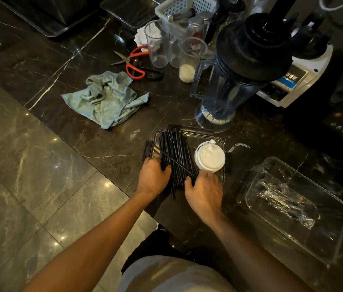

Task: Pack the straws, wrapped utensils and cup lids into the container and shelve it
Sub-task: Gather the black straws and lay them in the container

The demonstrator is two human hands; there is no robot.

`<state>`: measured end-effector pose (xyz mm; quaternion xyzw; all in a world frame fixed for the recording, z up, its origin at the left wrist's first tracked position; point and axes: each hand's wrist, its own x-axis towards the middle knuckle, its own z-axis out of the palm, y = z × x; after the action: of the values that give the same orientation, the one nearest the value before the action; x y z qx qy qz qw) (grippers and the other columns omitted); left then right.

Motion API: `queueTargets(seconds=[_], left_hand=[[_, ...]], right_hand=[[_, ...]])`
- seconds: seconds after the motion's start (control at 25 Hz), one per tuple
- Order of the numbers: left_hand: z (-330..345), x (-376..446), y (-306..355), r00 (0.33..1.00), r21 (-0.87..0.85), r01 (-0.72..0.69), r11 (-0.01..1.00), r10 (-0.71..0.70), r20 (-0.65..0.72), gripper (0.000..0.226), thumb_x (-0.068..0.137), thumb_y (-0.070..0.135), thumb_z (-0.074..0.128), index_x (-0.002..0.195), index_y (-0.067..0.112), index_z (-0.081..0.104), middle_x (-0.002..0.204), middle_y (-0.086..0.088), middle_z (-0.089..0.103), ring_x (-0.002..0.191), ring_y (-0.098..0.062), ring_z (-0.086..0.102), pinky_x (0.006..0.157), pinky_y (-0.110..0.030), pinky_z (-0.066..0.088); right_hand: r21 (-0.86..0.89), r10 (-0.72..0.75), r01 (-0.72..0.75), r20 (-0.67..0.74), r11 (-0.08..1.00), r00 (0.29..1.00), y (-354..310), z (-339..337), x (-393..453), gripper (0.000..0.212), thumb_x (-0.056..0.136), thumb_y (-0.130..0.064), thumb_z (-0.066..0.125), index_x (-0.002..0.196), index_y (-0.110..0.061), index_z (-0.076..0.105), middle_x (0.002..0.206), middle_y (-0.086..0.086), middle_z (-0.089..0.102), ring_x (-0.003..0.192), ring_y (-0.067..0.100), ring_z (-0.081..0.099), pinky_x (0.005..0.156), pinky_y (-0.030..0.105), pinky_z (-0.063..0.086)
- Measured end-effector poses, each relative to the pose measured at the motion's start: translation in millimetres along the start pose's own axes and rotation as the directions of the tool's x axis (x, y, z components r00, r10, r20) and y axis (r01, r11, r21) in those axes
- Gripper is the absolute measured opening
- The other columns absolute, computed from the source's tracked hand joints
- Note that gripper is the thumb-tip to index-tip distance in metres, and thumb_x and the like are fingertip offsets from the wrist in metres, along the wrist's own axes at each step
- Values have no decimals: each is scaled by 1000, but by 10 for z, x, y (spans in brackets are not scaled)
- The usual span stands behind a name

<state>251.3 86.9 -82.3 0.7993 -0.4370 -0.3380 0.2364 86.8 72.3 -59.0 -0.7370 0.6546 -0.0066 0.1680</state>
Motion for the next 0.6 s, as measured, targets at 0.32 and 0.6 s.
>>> queueTargets(seconds=[0.32,0.6], left_hand=[[-47,86,65,997,-195,80,978,-81,-1,17,98,19,65,113,14,71,94,1,75,80,-5,70,77,-28,62],[-80,144,20,995,-77,0,997,-8,-103,34,94,32,70,125,20,64,116,-3,68,102,-15,68,85,-30,59]], right_hand=[[-49,-81,83,35,995,996,-238,67,107,33,104,-37,49,111,-13,71,99,4,70,93,21,67,81,35,51],[-135,-164,162,-6,978,986,-161,49,82,42,105,-38,42,99,-14,75,90,5,70,85,21,65,76,36,50]])
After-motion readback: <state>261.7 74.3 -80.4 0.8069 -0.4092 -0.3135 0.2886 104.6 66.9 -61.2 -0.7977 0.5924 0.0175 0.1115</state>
